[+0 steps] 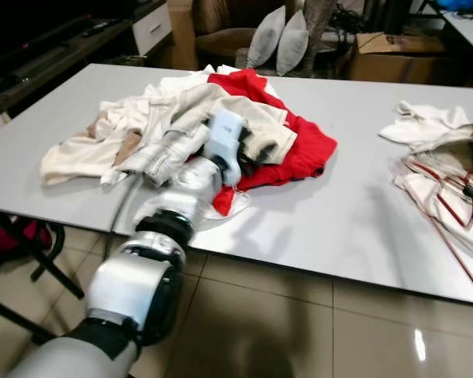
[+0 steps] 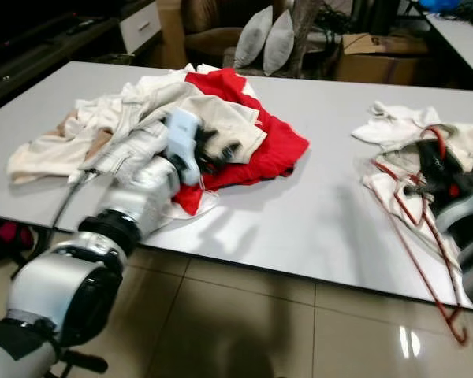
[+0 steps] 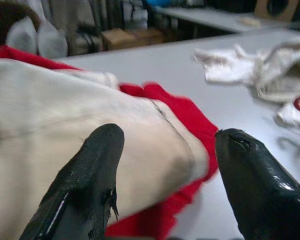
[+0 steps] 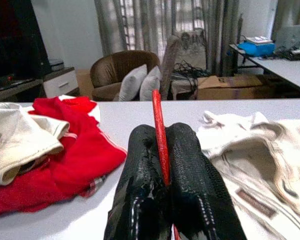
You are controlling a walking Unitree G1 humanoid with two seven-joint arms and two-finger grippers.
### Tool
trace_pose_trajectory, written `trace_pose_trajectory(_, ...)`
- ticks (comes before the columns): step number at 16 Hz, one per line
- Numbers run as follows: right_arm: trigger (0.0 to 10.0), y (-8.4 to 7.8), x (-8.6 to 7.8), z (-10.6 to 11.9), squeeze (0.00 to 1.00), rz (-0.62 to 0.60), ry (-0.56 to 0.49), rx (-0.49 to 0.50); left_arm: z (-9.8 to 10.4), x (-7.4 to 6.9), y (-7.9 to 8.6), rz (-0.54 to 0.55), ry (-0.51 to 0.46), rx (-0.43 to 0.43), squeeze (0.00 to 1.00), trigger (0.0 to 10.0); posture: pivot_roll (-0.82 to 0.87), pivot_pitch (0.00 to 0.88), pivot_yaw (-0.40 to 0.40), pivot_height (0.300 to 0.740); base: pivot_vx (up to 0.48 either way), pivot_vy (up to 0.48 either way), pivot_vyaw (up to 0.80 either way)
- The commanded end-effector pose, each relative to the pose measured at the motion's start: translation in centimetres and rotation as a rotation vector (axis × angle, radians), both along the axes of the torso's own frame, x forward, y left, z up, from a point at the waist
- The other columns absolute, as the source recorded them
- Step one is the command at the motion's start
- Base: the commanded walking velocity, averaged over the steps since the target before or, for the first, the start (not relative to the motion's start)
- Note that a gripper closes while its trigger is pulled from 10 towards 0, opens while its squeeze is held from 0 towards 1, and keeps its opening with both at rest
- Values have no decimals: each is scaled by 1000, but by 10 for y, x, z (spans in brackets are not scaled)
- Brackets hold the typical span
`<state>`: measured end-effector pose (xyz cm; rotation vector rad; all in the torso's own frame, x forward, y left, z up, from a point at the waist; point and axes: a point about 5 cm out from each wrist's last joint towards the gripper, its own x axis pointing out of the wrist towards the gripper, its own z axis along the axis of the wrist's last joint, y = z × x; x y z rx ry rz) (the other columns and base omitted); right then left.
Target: Hang hanger
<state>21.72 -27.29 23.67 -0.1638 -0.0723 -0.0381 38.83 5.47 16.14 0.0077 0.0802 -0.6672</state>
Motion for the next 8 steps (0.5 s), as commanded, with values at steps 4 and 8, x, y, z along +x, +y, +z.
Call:
trace_pose_trajectory(4,10000,26,-27,8,0,50,12,-34,-12,-5,-20,31,89,24,0,10000,-487,46,125,740,0,0,0)
trace_pose_trajectory(8,10000,37,-36,9,0,83,48,-55,-50,-12,5,168,150,248,0,10000,-535,64,124,740,0,0,0)
